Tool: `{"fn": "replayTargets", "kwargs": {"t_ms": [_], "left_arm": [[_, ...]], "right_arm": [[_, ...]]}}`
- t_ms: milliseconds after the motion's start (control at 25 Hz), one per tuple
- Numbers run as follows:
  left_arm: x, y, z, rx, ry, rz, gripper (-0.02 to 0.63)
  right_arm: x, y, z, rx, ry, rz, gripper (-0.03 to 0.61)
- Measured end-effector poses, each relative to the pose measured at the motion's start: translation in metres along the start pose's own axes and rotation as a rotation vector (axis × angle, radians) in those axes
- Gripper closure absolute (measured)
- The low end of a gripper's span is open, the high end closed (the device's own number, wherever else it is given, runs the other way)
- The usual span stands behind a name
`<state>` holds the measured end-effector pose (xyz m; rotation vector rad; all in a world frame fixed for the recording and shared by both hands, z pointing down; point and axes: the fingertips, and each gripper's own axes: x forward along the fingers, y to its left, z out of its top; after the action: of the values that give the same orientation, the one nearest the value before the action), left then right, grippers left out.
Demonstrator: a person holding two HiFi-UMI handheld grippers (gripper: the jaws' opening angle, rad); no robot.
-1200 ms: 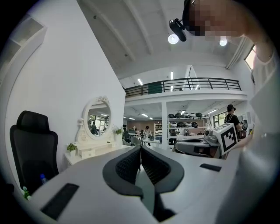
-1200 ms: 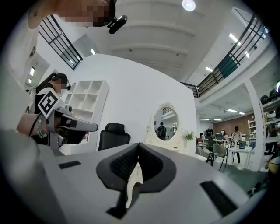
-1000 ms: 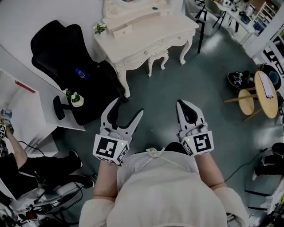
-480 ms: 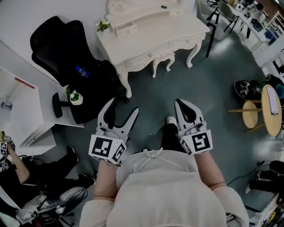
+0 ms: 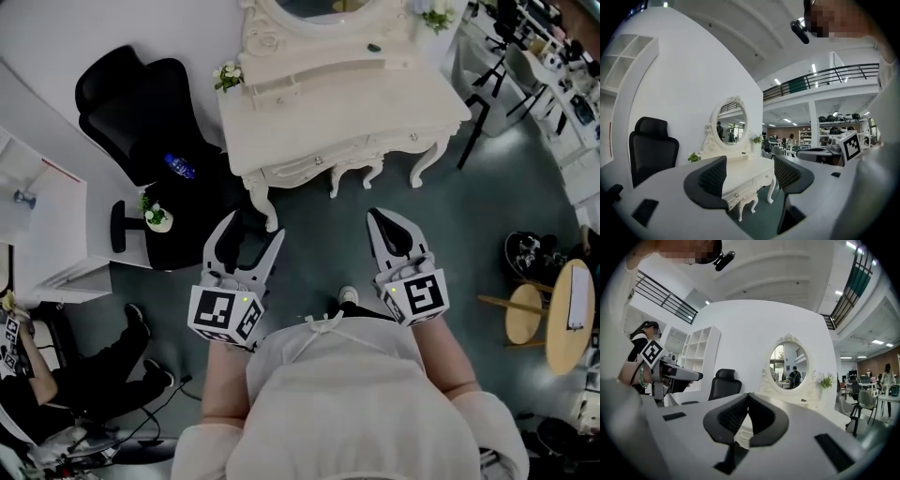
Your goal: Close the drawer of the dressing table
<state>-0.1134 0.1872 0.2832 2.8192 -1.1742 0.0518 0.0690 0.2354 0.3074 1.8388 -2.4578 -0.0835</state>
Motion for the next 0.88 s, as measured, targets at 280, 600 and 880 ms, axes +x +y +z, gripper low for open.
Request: {"fn": "replayTargets", "kwargs": {"t_ms": [280, 600, 880], "left_arm": [[0.091, -0.018, 0.000, -0.004, 0.008, 0.084, 0.279], [0.154, 0.008, -0.024, -0.022, 0.092, 0.170, 0.279], [0.230, 0.059, -0.047, -0.048, 0.148, 0.197, 0.281]], "right_arm": [[0.044, -0.089, -0.011, -0.030, 0.024, 0.102, 0.572], [0.107, -0.136, -0.037, 0.019, 0.075, 0.173, 0.572], [0.189, -0.171, -0.054, 0.031, 0.105, 0.195, 0.572]]}}
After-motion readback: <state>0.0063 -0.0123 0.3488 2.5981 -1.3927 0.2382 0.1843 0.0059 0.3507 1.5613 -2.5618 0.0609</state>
